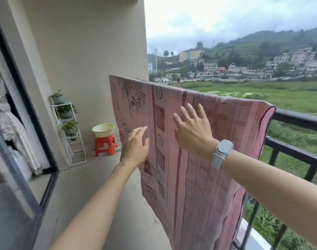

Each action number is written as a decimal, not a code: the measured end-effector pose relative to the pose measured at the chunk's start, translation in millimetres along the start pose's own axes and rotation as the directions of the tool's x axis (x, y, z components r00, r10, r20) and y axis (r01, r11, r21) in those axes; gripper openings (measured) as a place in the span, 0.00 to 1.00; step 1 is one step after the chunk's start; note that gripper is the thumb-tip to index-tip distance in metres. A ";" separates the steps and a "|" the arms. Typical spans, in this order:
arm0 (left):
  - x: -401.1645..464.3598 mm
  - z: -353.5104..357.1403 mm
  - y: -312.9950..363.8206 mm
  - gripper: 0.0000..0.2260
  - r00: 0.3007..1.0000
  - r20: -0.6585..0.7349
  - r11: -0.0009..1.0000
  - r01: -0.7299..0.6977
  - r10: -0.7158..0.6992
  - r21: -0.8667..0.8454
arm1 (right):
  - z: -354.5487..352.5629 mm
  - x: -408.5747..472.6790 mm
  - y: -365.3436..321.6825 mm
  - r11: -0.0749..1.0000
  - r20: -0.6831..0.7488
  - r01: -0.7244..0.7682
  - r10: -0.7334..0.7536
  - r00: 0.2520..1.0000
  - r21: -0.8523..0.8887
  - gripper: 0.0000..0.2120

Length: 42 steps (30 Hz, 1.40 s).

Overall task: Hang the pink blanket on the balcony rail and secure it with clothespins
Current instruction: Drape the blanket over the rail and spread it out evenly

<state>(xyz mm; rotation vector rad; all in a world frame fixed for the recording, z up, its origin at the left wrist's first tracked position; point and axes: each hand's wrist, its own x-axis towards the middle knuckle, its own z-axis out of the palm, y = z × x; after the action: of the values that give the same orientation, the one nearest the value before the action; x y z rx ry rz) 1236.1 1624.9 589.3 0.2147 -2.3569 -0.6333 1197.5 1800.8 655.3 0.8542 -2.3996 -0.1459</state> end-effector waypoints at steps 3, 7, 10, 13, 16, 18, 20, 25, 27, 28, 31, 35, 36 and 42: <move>-3.8 -10.6 -36.4 0.18 1.000 -0.002 0.998 0.018 -0.018 0.054 | 32.7 18.0 -26.7 0.998 0.047 0.039 -0.041 0.998 0.039 0.28; 9.4 -20.7 -77.5 0.18 0.999 -0.037 0.998 0.018 -0.016 0.066 | 58.6 55.6 -53.4 0.993 -0.015 0.024 -0.023 1.000 0.113 0.27; 37.0 -20.9 -105.3 0.17 0.999 -0.052 0.998 -0.004 0.007 0.066 | 71.3 93.7 -67.8 0.993 -0.133 0.027 -0.011 0.991 0.116 0.25; 85.4 -15.5 -116.4 0.16 0.993 -0.053 0.993 -0.097 0.101 0.063 | 84.0 137.8 -75.1 0.991 -0.269 0.001 0.035 0.962 0.131 0.23; 149.9 -4.9 -107.4 0.14 0.966 -0.052 0.967 -0.254 0.255 0.019 | 89.6 180.7 -68.2 0.989 -0.405 -0.079 0.124 0.906 0.127 0.21; 192.9 6.5 -97.8 0.13 0.928 -0.060 0.929 -0.370 0.368 -0.013 | 88.0 200.6 -55.4 0.974 -0.494 -0.163 0.221 0.841 0.160 0.19; 224.7 22.2 -86.8 0.13 0.892 -0.045 0.889 -0.453 0.451 -0.064 | 85.5 208.4 -40.0 0.952 -0.545 -0.257 0.307 0.780 0.169 0.17; 259.8 61.5 -53.0 0.13 0.809 -0.067 0.774 -0.579 0.583 -0.255 | 81.6 194.6 -12.1 0.881 -0.530 -0.472 0.387 0.755 -0.029 0.17; 267.0 73.5 -35.9 0.15 0.747 -0.069 0.703 -0.649 0.661 -0.291 | 79.5 184.5 -4.2 0.823 -0.514 -0.557 0.430 0.742 -0.115 0.17; 269.4 78.2 -27.9 0.16 0.704 -0.069 0.655 -0.688 0.707 -0.312 | 78.1 179.6 -0.9 0.794 -0.505 -0.592 0.457 0.732 -0.140 0.15; 277.8 89.3 -16.8 0.15 0.649 -0.100 0.532 -0.693 0.754 -0.488 | 74.5 171.5 4.9 0.765 -0.499 -0.626 0.487 0.717 -0.152 0.05; 287.6 97.9 -16.4 0.08 0.690 -0.144 0.460 -0.608 0.709 -0.647 | 73.7 176.7 2.0 0.766 -0.486 -0.633 0.512 0.708 -0.116 0.03; 288.5 99.3 -15.1 0.07 0.699 -0.150 0.460 -0.601 0.699 -0.654 | 73.7 179.8 0.7 0.754 -0.487 -0.649 0.529 0.695 -0.106 0.03; 308.0 101.9 -33.6 0.08 0.694 -0.199 0.456 -0.634 0.692 -0.624 | 76.6 212.5 -16.0 0.707 -0.492 -0.698 0.571 0.658 -0.114 0.03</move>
<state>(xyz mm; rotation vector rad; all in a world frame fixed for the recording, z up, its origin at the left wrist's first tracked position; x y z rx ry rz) 935.9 1538.1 682.8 -1.0485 -1.8767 -1.0069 1030.5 1652.2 691.4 -0.1469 -2.0374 -0.0254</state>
